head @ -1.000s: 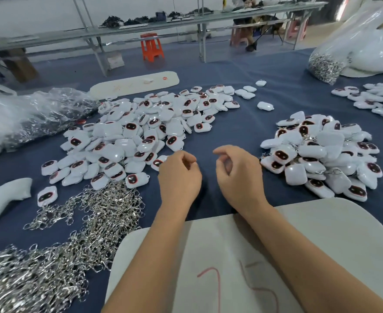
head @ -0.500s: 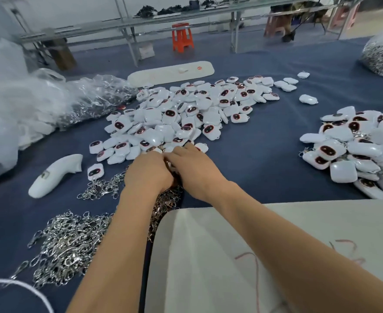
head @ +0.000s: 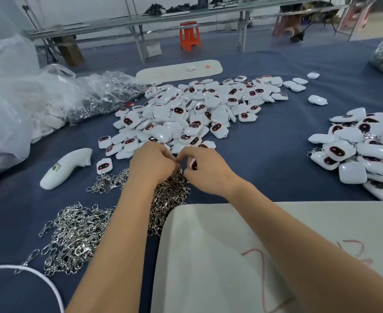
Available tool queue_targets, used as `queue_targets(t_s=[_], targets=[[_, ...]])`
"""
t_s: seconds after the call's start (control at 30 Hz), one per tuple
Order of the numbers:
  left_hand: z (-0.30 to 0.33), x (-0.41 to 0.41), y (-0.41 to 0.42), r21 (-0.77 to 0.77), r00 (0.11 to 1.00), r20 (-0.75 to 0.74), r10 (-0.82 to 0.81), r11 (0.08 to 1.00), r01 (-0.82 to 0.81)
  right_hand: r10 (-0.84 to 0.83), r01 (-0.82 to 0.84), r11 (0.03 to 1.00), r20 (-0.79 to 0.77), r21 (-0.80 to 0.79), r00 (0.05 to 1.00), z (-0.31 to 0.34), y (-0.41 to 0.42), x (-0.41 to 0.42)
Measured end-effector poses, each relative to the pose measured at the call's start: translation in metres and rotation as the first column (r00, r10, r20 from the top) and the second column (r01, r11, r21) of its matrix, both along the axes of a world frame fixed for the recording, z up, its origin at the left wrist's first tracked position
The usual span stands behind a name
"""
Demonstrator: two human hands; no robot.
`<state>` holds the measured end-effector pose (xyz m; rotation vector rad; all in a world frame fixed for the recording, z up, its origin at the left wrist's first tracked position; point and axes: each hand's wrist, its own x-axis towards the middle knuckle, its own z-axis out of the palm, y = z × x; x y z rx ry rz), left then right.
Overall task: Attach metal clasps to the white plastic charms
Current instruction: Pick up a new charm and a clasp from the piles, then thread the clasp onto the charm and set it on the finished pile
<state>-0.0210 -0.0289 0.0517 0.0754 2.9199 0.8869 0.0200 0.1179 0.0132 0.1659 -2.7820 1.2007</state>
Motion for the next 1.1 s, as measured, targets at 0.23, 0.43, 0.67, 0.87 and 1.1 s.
queue_targets(t_s=[0.23,0.43,0.67,0.87,1.1], targets=[[0.006,0.010,0.029,0.609,1.000,0.003,0.022,0.793,-0.019,-0.061,0.038,0.943,-0.058,-0.330,0.996,0.001,0.028,0.015],[-0.015,0.033,0.089,0.916,0.979,0.187,-0.084,0.376,-0.143,-0.241,0.183,0.905,-0.109,-0.385,0.964,0.002,0.087,0.041],[-0.048,0.049,0.113,0.933,0.988,0.122,-0.091,0.352,-0.083,-0.380,0.301,0.861,-0.126,-0.409,0.916,-0.015,0.113,0.060],[-0.054,0.045,0.105,0.561,0.907,-0.393,-0.153,0.741,0.368,-0.433,0.360,0.893,-0.304,-0.269,0.848,-0.021,0.110,0.061],[-0.062,0.046,0.112,0.436,0.832,-0.483,-0.272,0.750,0.498,-0.388,0.367,0.921,-0.404,-0.133,0.828,-0.021,0.105,0.063]])
